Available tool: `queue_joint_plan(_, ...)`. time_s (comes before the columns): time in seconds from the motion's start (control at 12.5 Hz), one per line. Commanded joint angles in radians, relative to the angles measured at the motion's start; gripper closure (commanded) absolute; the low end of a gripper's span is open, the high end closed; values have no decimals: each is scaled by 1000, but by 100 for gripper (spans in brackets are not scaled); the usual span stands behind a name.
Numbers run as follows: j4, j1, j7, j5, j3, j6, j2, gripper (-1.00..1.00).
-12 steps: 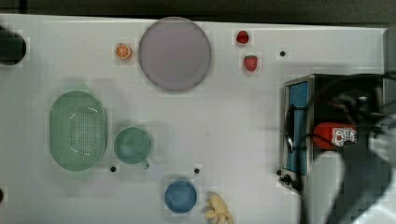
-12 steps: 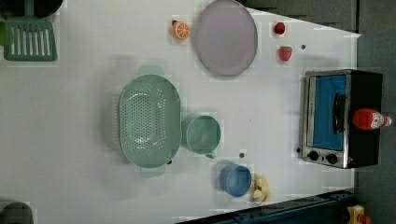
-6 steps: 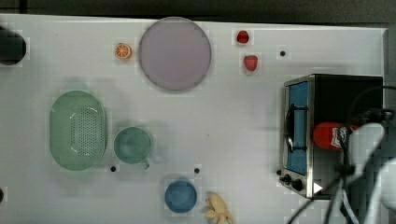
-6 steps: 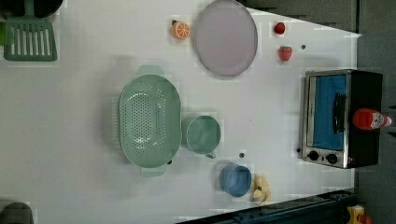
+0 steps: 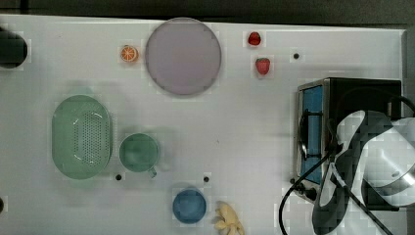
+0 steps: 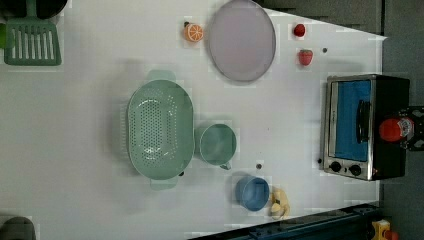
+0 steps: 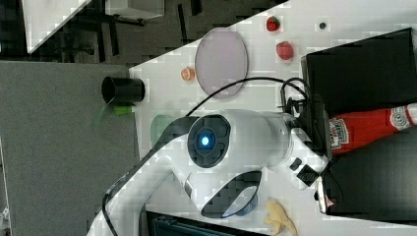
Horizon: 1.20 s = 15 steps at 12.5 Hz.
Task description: Pick Ketchup from oven and place it on table.
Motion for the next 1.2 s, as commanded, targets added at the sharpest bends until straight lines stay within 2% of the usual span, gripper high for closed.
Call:
queue_joint_plan(0.08, 1, -11, 36, -3, 8, -14, -57, -23)
queue_joint_plan(0.32, 42, 4, 36, -10, 12, -52, -83, -23)
queue_joint_plan(0.56, 162, 83, 33, -70, 54, -217, -154, -23)
queue_joint_plan(0.64, 197, 132, 33, -79, 121, -258, -189, -23)
queue_joint_plan(0.8, 195, 176, 33, -78, 226, -258, -212, -23)
queue_joint_plan(1.04, 148, 217, 33, -79, 396, -257, -209, -23)
queue_joint_plan(1.2, 99, 229, 33, -79, 447, -251, -210, -23)
